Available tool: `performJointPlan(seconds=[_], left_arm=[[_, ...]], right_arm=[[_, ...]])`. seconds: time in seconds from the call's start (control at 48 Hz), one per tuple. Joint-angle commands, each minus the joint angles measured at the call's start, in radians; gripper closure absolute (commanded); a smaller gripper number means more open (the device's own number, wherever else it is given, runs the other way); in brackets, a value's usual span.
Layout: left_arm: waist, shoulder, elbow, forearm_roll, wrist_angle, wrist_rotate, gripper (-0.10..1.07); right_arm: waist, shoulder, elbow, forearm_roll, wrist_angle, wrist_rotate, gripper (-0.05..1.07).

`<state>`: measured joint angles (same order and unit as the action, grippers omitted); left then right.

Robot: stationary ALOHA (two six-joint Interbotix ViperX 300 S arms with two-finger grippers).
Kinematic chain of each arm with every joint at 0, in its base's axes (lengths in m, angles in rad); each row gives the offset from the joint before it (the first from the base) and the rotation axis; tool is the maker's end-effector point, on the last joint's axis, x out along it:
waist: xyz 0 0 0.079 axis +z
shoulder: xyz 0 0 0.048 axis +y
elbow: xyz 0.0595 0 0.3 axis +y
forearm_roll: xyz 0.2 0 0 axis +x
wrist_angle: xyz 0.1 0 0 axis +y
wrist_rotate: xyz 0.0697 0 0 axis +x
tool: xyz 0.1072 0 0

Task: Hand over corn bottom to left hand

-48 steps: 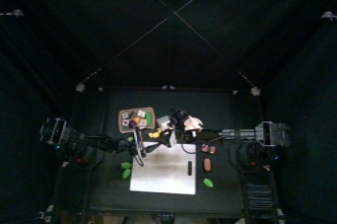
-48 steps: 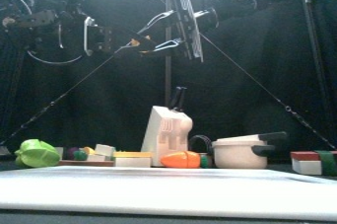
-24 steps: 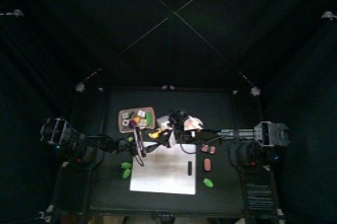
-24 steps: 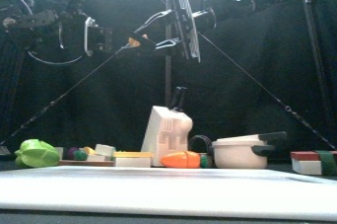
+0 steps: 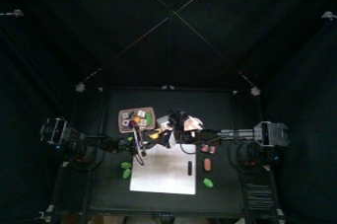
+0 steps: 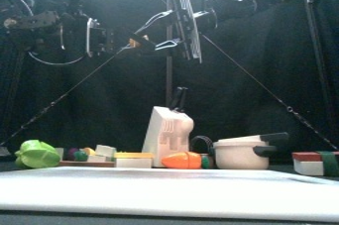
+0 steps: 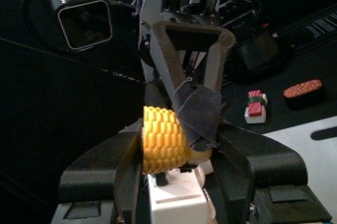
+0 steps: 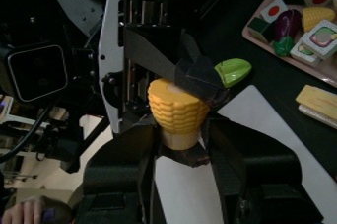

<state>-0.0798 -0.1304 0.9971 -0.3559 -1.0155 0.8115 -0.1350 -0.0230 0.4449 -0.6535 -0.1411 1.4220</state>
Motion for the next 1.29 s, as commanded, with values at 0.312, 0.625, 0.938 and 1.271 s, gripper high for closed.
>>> performJointPlan(seconds=[0.312,0.625,0.938,1.271], left_arm=[[-0.005,-0.003,-0.015,0.003,-0.005,-0.003,0.39],[-0.005,-0.008,-0.012,0.002,-0.005,-0.008,0.39],[-0.005,-0.011,-0.003,0.002,-0.003,-0.008,0.39],[-0.005,-0.012,-0.002,-0.015,-0.005,-0.006,0.39]], right_arm=[[-0.006,-0.015,-0.020,-0.015,-0.009,-0.008,0.27],[-0.006,-0.017,-0.015,-0.041,-0.005,-0.006,0.00],[-0.006,-0.032,-0.002,-0.041,0.000,-0.006,0.00],[-0.003,-0.071,0.041,-0.043,0.000,-0.006,0.00]])
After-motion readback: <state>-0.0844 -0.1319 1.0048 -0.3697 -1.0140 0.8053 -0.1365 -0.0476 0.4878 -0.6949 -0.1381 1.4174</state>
